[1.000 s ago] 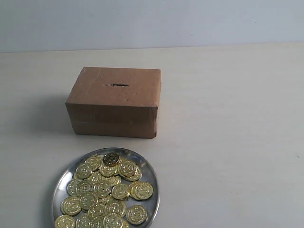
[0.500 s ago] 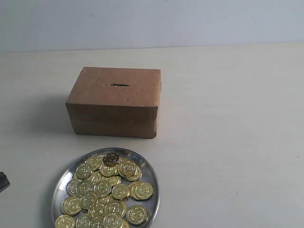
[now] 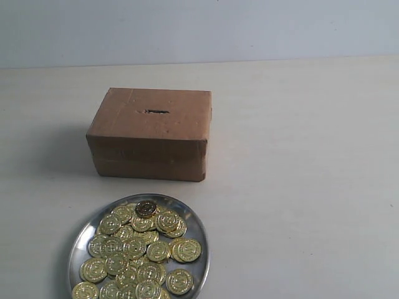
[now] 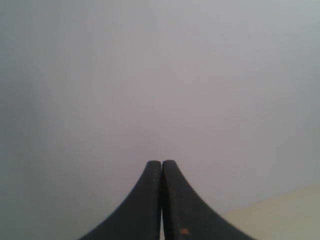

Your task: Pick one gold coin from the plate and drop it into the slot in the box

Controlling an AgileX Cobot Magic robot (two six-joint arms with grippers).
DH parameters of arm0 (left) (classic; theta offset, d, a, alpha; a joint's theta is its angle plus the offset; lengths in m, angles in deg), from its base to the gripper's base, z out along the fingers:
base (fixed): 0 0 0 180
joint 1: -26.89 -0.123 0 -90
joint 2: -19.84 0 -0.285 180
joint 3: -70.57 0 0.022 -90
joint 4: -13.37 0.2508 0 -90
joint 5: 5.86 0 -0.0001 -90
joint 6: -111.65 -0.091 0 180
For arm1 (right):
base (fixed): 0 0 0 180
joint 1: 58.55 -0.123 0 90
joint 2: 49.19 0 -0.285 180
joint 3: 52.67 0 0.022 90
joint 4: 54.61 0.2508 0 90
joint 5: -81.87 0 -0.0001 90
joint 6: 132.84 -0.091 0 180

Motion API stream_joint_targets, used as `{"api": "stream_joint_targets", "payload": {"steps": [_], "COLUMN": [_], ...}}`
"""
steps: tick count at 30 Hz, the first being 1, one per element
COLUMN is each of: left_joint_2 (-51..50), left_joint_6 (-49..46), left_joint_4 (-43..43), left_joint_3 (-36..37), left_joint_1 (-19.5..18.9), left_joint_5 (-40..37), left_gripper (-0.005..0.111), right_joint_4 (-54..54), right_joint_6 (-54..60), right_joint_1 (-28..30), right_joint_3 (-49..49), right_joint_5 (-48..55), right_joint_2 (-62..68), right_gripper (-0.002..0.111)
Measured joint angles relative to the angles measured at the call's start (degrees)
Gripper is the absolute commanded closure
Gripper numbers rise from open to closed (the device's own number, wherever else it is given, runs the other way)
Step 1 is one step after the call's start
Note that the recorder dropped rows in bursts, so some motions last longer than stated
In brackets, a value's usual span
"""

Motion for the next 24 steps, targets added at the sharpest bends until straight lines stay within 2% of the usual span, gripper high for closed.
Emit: {"api": "stream_joint_targets", "payload": {"steps": [4,10,17,20,22,24], "left_joint_2": [0.0,0.0,0.0,0.0,0.0,0.0], "left_joint_6": [0.0,0.0,0.0,0.0,-0.13,-0.13], "left_joint_4": [0.12,0.12,2.45,16.18,30.36,41.02], "left_joint_3": [0.0,0.0,0.0,0.0,0.0,0.0], "left_joint_1": [0.0,0.0,0.0,-0.24,-0.34,-0.34], "left_joint_5": [6.99,7.47,7.47,7.91,8.12,8.12], "left_gripper": [0.107,0.107,0.107,0.107,0.107,0.107], "right_joint_4": [0.15,0.15,0.15,0.15,0.15,0.15], "right_joint_6": [0.0,0.0,0.0,0.0,0.0,0.0], "right_joint_1": [0.0,0.0,0.0,0.0,0.0,0.0], "right_joint_3": [-6.08,-12.51,-13.28,-13.28,-13.28,-13.28], "right_joint_5": [-2.69,-2.21,1.24,1.45,1.43,1.43], "right_joint_2": [0.0,0.1,0.1,0.1,0.1,0.1], "right_gripper": [0.108,0.108,0.108,0.108,0.108,0.108]}}
